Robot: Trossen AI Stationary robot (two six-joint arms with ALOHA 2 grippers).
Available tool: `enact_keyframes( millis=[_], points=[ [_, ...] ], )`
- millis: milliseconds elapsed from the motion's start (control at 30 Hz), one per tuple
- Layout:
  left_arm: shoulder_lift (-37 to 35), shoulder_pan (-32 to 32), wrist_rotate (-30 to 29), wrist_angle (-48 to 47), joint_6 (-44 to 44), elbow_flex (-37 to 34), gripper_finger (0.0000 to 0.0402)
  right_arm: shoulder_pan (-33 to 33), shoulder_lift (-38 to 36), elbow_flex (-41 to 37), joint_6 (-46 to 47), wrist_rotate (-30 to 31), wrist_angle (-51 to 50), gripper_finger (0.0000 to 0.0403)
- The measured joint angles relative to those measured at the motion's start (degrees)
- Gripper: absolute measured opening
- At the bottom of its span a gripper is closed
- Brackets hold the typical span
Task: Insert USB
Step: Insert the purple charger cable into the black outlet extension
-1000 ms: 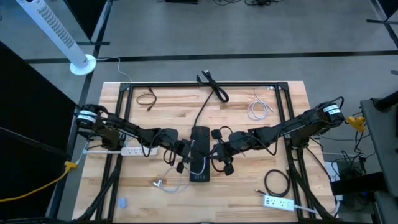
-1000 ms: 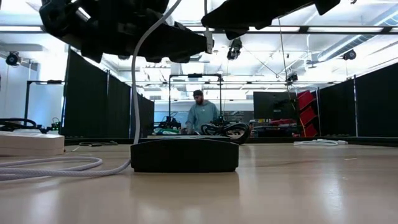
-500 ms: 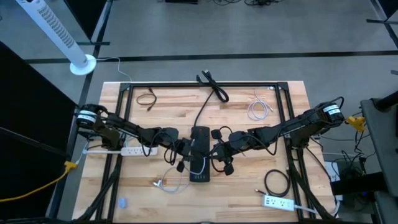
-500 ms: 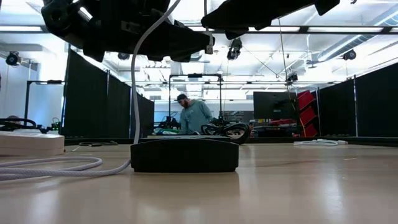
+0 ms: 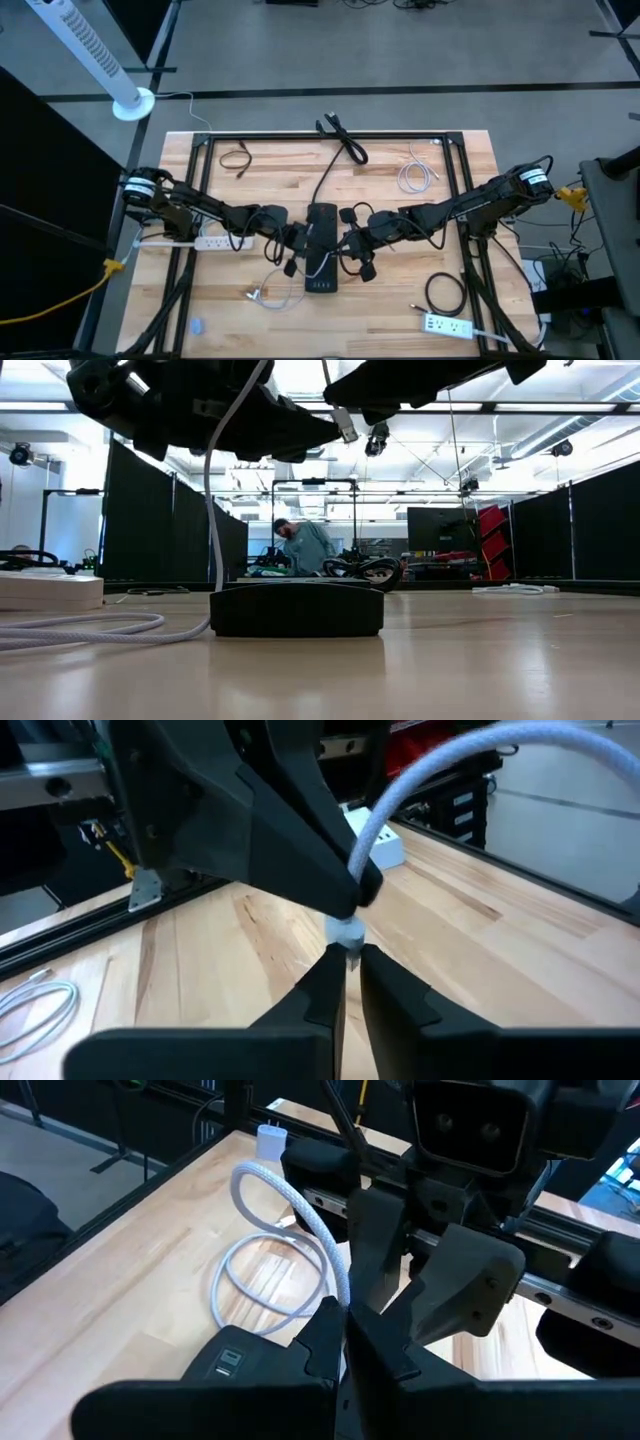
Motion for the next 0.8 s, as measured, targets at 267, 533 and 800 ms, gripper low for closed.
enact_keyframes(
  millis=[267,533,800],
  points=[
    [-0.39,0.5,0.7,-0.96,3.24,0.0,0.0075,0.0,0.0,0.02,-1.24,-1.6,1.17,0.0],
    [-0.39,0.54,1.9,0.35,5.71,0.07,0.0158,-1.38,0.0,0.07,-2.15,-7.44,3.63,0.0],
    [-0.42,0.56,8.94,-0.48,5.98,2.6,0.0206,-2.73,0.0,0.07,-3.05,-9.21,4.34,0.0]
  ],
)
